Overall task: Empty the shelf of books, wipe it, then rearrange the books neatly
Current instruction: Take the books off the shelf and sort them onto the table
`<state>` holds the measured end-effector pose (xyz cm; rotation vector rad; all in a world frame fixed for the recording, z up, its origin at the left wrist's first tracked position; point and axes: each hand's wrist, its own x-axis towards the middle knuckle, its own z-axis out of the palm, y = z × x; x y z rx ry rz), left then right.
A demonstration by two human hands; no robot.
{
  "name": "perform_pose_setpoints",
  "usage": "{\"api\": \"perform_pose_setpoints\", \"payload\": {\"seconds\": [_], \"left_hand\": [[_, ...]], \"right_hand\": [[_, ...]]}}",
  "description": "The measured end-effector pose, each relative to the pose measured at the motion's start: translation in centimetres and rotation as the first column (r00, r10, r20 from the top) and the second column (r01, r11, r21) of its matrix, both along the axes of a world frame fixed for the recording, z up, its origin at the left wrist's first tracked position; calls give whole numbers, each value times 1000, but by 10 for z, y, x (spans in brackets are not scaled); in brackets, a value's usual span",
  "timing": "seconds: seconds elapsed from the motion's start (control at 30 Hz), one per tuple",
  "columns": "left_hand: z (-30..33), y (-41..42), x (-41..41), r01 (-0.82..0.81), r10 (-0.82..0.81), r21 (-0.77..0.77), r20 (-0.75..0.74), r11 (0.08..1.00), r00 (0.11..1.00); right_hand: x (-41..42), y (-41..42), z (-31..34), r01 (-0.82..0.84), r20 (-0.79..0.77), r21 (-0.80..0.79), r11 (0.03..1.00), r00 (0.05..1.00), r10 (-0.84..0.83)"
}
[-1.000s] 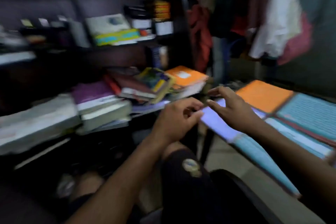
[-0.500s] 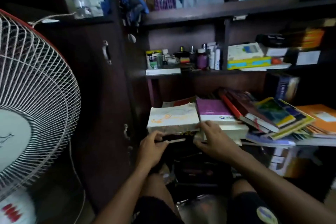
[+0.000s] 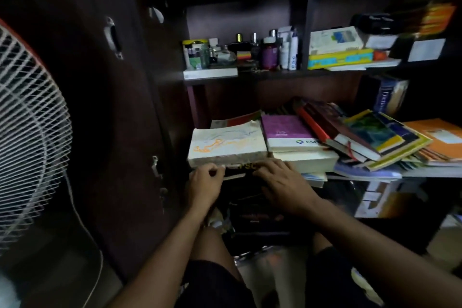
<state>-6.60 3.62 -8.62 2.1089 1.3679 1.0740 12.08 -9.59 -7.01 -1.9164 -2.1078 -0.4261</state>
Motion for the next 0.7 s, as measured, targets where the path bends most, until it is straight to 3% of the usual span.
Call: {"api": "perform_pose_setpoints", "payload": {"seconds": [0.1, 0.17, 0.27, 0.3, 0.37, 0.43, 0.6, 0.67, 0.7], "left_hand": [[3, -25, 23, 243, -243, -97, 14, 965, 970], [-7, -44, 45, 364, -357, -262, 74, 894, 931], [-14, -63, 77, 374, -220, -433, 365, 820, 905], [-13, -67, 88, 331, -180, -402, 368, 854, 912], [-10, -74, 98, 198, -185, -183, 87, 963, 979], [-8, -74, 102, 179, -176, 42, -77, 983, 981], [-3, -42, 89, 293, -263, 156, -184, 943, 947], [1, -29, 72, 246, -202, 244, -190, 938, 961], [1, -24, 63, 172, -149, 244, -110, 954, 983]], "right_hand": [[13, -32, -19, 24, -108, 101, 995, 994, -13], [29, -55, -29, 121, -215, 142, 982, 973, -89], [60, -76, -32, 352, -408, 174, 920, 876, -258], [69, -79, -28, 403, -437, 175, 898, 849, -296], [80, -77, -18, 402, -394, 167, 900, 864, -313], [88, -68, -7, 334, -269, 187, 924, 922, -279], [86, -35, 23, 368, -102, 81, 926, 927, -360], [74, -29, 28, 380, -64, 88, 921, 925, -375], [65, -26, 30, 349, -55, 125, 929, 937, -345]]}}
